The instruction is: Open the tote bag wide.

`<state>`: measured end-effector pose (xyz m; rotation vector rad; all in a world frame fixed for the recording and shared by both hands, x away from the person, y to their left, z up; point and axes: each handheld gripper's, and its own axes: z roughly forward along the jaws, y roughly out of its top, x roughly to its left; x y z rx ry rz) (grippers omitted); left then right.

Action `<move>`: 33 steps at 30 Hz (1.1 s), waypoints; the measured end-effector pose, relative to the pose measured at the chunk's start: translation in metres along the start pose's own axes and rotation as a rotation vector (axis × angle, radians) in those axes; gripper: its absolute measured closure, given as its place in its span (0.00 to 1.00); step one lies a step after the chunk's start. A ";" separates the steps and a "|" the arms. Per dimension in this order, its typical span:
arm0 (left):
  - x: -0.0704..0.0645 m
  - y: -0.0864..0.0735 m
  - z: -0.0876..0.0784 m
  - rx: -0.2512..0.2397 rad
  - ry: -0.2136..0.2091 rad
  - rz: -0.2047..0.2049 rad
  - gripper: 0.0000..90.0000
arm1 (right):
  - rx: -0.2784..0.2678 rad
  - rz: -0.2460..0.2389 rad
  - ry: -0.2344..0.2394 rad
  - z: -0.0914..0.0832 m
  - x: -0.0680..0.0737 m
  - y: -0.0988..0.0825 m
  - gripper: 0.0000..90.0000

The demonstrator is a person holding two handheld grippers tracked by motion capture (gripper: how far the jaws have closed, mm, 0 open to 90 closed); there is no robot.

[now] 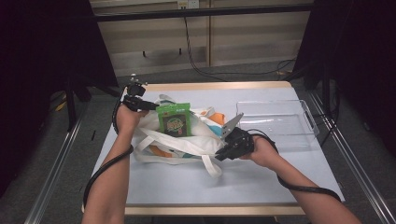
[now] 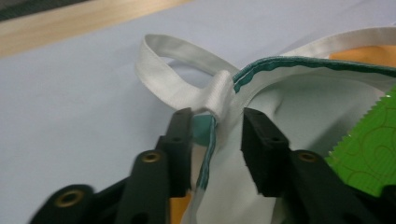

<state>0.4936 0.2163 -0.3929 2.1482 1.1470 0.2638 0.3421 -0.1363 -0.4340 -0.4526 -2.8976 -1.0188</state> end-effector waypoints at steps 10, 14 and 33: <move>-0.004 -0.003 -0.018 -0.021 -0.007 -0.001 0.57 | -0.029 0.006 -0.044 -0.015 0.004 0.012 0.68; -0.005 -0.004 -0.027 -0.014 -0.011 0.024 0.57 | -0.031 0.009 -0.066 -0.021 0.004 0.016 0.63; -0.017 -0.019 -0.050 -0.024 -0.054 0.072 0.61 | -0.065 0.055 -0.107 -0.038 -0.003 0.034 0.65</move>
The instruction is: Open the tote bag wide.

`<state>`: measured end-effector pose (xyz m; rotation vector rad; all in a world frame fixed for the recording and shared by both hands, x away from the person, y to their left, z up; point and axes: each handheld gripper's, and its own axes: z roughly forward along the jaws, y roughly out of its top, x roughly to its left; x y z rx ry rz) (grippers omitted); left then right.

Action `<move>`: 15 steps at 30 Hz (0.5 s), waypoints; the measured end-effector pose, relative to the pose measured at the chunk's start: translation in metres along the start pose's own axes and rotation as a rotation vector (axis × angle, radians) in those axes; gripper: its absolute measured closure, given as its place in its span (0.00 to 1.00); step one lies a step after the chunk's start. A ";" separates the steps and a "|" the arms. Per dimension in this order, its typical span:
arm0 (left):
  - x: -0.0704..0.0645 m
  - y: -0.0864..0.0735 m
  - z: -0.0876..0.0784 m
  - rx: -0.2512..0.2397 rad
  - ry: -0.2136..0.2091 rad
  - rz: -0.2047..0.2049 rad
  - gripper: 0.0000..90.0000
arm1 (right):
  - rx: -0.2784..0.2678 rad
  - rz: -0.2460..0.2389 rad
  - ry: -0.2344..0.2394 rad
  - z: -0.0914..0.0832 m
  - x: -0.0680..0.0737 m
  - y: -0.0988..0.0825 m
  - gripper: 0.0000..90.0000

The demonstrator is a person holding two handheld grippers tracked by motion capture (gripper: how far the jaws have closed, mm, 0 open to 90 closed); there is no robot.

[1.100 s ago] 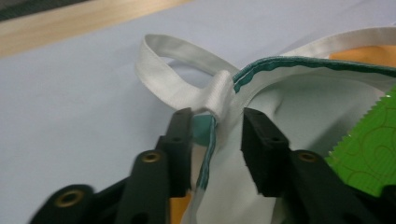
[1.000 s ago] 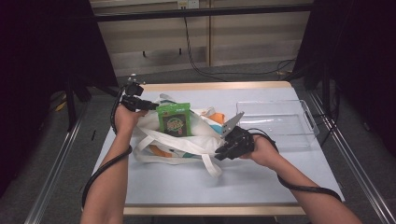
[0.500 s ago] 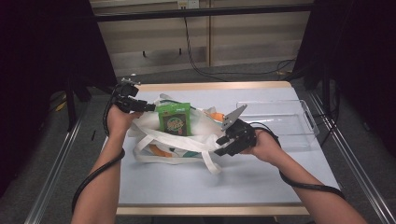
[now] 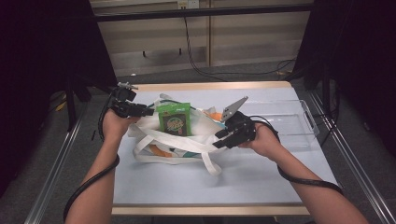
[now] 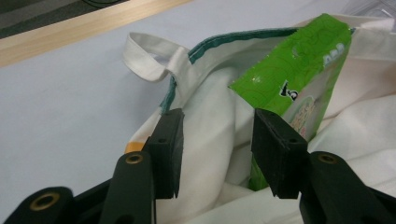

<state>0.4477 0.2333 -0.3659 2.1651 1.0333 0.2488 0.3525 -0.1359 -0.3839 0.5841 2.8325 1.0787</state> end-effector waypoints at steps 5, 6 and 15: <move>-0.005 -0.003 -0.003 -0.003 -0.019 0.000 0.67 | -0.006 0.031 -0.016 0.002 -0.005 0.004 0.76; -0.006 -0.003 -0.003 0.000 -0.019 0.014 0.68 | -0.010 0.035 -0.014 0.003 -0.006 0.004 0.79; -0.017 -0.009 -0.003 0.011 -0.046 0.038 0.78 | -0.017 0.083 -0.017 0.005 -0.015 0.010 0.96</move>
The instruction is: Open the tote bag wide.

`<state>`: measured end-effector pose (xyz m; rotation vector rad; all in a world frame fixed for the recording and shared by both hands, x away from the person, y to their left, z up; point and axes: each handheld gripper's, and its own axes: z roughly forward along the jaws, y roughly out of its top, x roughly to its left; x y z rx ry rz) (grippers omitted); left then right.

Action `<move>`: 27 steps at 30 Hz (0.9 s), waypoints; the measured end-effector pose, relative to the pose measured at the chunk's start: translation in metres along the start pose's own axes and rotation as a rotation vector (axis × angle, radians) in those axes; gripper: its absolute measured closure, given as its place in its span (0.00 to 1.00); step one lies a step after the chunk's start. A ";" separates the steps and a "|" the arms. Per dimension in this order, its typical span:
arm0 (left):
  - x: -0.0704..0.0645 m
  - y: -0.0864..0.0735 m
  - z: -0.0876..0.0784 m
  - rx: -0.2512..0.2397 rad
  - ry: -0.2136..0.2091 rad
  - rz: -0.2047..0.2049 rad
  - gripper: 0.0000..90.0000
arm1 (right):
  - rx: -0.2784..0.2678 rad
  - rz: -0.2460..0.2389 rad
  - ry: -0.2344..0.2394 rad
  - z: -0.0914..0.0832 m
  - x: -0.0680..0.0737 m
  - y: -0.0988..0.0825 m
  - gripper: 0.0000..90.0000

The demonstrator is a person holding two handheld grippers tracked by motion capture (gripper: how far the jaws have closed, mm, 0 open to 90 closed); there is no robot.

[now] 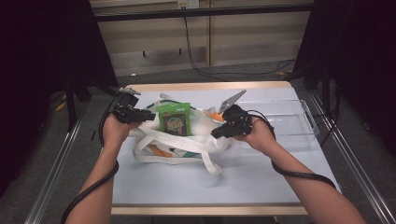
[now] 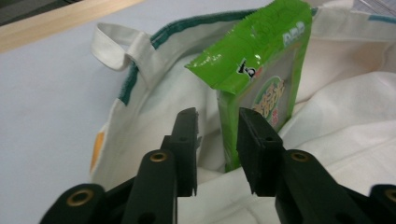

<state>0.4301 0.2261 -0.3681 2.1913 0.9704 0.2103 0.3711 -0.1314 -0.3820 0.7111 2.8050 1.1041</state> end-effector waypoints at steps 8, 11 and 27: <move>-0.010 -0.006 0.004 0.009 -0.039 0.020 0.82 | 0.020 0.074 -0.003 0.006 -0.009 0.002 1.00; -0.014 -0.009 0.005 0.005 -0.045 0.018 0.85 | 0.015 0.082 -0.007 0.009 -0.013 0.003 1.00; -0.019 -0.028 0.017 0.049 -0.054 0.029 0.91 | 0.015 0.080 -0.040 0.017 -0.017 0.011 0.99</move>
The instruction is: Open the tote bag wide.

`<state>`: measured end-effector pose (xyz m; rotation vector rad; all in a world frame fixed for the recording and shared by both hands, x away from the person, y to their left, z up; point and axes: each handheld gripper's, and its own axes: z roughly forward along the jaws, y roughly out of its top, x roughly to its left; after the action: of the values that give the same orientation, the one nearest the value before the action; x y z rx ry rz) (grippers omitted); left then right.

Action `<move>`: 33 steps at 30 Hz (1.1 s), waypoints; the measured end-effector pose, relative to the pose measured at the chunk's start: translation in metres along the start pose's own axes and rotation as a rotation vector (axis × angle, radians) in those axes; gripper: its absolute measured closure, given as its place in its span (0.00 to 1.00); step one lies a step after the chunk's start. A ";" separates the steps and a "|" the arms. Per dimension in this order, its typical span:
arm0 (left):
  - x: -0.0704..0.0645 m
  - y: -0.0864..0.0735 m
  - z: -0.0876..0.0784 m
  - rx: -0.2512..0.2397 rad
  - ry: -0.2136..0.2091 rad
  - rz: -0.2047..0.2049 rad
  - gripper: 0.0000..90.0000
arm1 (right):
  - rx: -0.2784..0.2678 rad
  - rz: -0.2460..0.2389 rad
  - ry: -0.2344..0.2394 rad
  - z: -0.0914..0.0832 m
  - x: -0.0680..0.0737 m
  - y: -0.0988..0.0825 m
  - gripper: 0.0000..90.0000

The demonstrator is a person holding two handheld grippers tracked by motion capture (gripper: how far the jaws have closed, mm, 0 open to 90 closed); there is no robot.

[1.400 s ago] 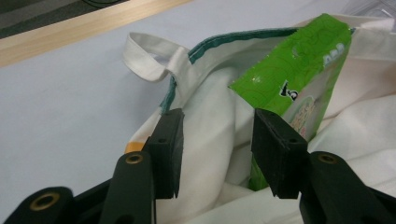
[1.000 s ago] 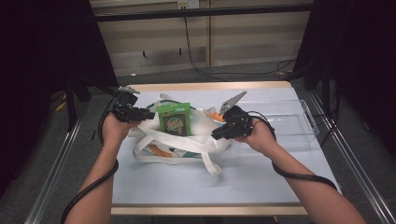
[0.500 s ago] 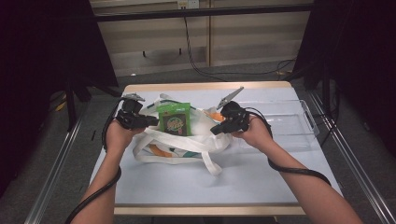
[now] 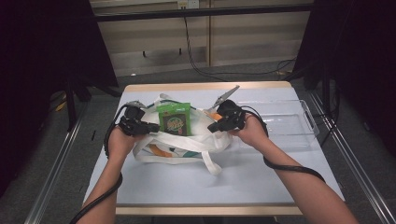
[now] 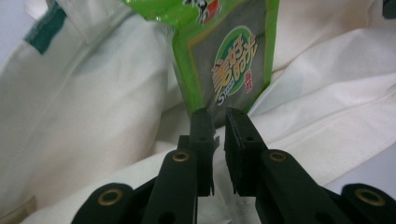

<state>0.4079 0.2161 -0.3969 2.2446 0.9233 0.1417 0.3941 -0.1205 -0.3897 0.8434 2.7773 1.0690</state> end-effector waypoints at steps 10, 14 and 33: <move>-0.001 -0.011 0.010 0.004 -0.015 -0.020 0.96 | -0.001 0.000 -0.008 -0.001 -0.003 -0.002 0.99; -0.001 -0.018 0.012 0.004 -0.025 -0.018 0.97 | -0.005 0.007 -0.024 -0.001 -0.006 -0.003 0.99; -0.007 -0.029 0.015 0.017 -0.020 -0.006 1.00 | -0.011 0.074 -0.082 -0.005 -0.030 -0.010 0.99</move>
<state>0.3911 0.2178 -0.4251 2.2546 0.9240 0.1085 0.4138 -0.1445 -0.3968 0.9732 2.6903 1.0343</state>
